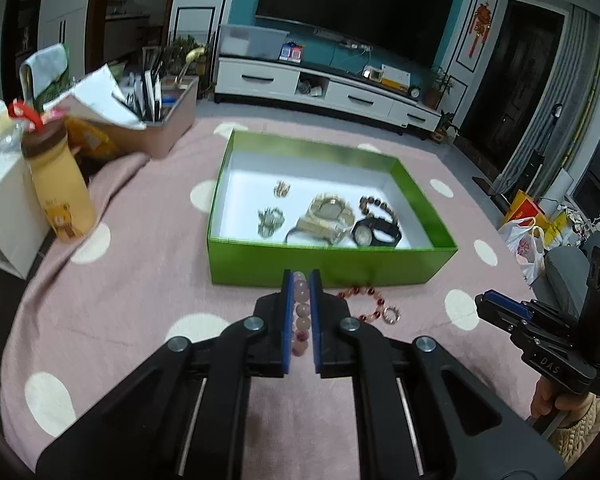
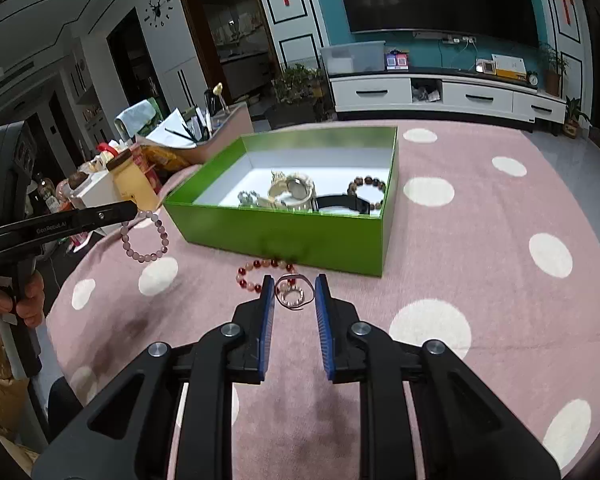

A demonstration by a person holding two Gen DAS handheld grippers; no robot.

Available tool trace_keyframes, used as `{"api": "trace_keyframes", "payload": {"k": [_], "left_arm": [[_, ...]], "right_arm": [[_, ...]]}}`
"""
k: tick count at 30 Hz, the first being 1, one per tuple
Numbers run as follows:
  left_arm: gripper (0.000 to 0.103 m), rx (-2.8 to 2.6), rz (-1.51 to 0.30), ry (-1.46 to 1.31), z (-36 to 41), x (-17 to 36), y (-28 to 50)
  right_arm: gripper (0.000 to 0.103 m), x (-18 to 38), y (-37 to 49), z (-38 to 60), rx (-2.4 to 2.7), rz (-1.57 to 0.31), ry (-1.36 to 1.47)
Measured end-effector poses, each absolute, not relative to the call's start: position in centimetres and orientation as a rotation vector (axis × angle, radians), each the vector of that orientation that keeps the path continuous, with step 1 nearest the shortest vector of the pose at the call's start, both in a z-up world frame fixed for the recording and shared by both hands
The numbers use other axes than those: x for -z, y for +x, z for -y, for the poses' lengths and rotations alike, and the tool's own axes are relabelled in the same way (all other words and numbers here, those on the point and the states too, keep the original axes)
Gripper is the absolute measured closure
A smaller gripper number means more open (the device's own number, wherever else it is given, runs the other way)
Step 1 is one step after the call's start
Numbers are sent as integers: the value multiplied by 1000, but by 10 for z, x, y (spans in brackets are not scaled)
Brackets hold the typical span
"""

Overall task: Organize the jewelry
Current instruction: 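Carry the pink bracelet and dark ring into the green box while both tools open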

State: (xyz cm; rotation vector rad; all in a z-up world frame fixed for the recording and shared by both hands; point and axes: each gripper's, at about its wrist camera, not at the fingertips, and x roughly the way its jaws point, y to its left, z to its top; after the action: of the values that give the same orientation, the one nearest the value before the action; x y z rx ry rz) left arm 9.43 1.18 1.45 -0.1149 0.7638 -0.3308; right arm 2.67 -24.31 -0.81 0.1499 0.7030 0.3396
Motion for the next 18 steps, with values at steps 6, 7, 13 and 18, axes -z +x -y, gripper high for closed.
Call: {"api": "trace_keyframes", "payload": {"k": [6,7,13,18], "left_arm": [[96,336,-736,-88,-8,-36,103],[96,337,-732,-83,-6,-39,107],[96,327,-722,-81,-4,-56,133],[96,308,-723,-70,1,-63,159]], "right_arm": [[83,-8,35,246,-335,-673,142],[83,-11,38,247,-335,-666,142],[83,-25,54,248,-332,-636,130],[83,-36,71,248,-330,-615,123]]}}
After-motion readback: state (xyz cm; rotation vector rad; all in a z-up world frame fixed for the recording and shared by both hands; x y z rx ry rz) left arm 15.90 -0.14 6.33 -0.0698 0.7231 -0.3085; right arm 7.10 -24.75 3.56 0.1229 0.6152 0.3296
